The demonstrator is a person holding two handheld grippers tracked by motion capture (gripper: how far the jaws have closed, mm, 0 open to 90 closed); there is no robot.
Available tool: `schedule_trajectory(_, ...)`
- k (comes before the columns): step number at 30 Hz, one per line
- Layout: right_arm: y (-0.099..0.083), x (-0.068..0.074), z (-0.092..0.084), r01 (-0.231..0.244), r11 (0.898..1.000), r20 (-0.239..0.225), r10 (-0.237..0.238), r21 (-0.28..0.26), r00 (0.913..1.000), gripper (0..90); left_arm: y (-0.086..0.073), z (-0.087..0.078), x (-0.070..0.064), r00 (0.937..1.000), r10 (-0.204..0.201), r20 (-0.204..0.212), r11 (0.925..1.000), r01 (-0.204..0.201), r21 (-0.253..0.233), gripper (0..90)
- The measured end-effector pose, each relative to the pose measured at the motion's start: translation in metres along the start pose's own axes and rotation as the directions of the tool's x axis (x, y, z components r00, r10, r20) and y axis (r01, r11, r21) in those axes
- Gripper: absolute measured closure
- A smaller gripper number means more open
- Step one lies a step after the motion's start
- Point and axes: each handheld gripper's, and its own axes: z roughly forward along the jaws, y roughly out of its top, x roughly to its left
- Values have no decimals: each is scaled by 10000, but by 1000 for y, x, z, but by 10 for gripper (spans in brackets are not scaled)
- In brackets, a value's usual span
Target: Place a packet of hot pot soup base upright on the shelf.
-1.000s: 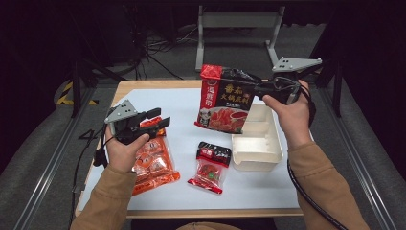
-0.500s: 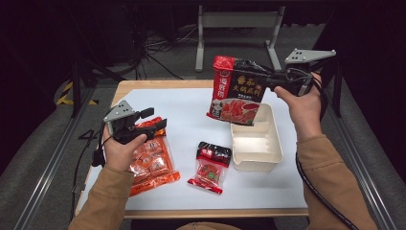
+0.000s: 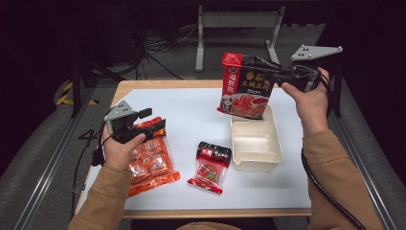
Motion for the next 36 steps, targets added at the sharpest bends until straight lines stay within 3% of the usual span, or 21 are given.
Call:
schedule_trajectory(12, -10, -13, 0, 304, 9994, 496, -311, 154, 9983, 795, -2, 2, 0, 10000, -46, 16, 10000, 46, 79, 281)
schedule_trajectory(36, -43, -23, 19, 274, 9985, 507, -298, 464, 9983, 791, -3, 4, 0, 9999, -40, 111, 9999, 38, 148, 262)
